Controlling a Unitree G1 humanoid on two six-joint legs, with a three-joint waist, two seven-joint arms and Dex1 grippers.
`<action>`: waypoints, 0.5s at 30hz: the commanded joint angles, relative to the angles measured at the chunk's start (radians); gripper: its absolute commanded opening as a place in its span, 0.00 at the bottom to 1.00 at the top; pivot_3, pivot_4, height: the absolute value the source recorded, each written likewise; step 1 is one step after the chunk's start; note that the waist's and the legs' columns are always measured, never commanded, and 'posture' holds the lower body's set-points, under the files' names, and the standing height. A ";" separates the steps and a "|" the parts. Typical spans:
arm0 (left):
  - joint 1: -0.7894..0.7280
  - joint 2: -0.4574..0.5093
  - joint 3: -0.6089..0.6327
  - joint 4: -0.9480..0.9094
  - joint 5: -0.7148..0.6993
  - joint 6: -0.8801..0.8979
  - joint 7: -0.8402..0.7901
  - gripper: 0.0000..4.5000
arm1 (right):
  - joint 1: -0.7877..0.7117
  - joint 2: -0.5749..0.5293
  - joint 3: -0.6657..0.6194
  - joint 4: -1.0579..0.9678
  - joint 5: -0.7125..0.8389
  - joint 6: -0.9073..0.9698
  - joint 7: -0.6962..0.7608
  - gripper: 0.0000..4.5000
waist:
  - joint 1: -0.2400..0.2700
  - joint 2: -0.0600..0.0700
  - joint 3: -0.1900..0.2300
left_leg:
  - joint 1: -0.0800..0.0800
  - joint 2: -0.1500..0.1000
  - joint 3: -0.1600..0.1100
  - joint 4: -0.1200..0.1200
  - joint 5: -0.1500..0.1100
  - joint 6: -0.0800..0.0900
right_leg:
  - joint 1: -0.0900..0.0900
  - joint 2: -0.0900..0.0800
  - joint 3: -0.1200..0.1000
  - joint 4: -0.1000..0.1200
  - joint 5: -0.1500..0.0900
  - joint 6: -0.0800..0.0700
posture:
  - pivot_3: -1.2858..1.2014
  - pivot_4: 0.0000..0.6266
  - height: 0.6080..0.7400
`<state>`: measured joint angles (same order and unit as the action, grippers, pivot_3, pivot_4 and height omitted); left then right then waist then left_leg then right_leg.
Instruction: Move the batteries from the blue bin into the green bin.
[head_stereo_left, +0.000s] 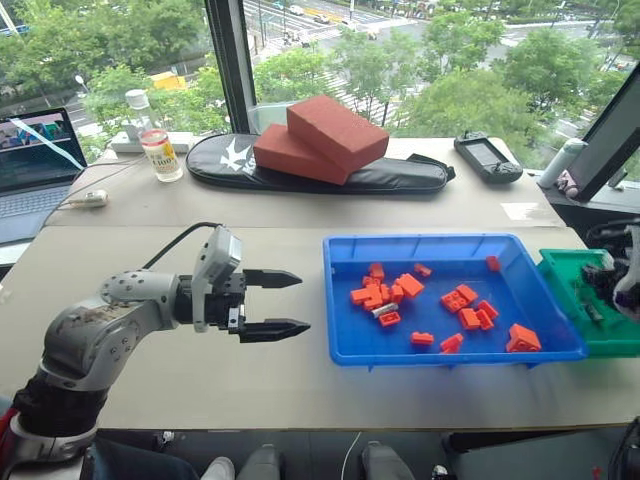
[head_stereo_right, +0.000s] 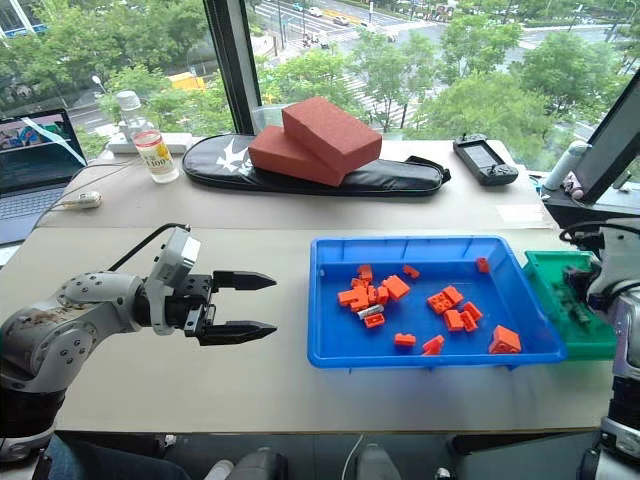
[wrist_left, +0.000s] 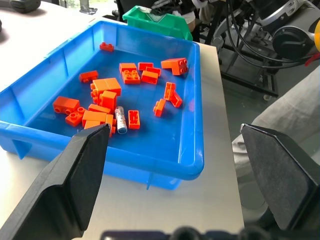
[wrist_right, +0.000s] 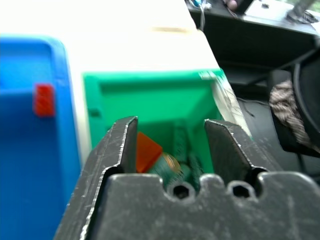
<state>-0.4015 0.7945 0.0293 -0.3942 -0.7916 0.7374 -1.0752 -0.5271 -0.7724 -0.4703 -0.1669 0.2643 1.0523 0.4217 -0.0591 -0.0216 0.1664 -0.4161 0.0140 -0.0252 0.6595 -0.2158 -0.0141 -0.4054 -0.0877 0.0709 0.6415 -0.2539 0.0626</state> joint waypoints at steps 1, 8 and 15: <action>-0.005 0.008 0.021 -0.017 -0.008 -0.010 -0.008 1.00 | -0.011 -0.020 0.024 -0.125 0.080 0.015 0.062 0.55 | 0.006 -0.001 0.000 | 0.000 0.000 -0.002 0.000 0.000 0.000 | 0.001 0.001 -0.001 0.000 0.000 0.000 | 0.52 0.24 1.00; -0.004 0.011 0.022 -0.014 -0.001 -0.011 -0.010 1.00 | 0.178 -0.056 0.249 -0.516 0.392 0.158 0.311 0.55 | 0.028 -0.002 0.000 | -0.004 -0.001 -0.003 0.000 0.000 0.000 | 0.000 -0.001 -0.002 -0.001 0.000 0.000 | 0.52 0.24 1.00; -0.007 0.009 0.020 -0.011 0.002 -0.012 -0.012 1.00 | 0.191 -0.064 0.432 -0.480 0.336 0.165 0.226 0.55 | 0.026 -0.003 0.000 | -0.003 -0.001 -0.002 0.001 0.000 0.000 | 0.000 -0.001 -0.002 -0.001 0.000 0.000 | 0.52 0.24 1.00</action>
<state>-0.3988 0.7962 0.0308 -0.3929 -0.7863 0.7379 -1.0815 -0.3093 -0.8466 -0.0447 -0.6535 0.6186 1.2236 0.6805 -0.0335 -0.0245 0.1665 -0.4184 0.0133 -0.0273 0.6610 -0.2158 -0.0141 -0.4052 -0.0885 0.0687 0.6404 -0.2541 0.0626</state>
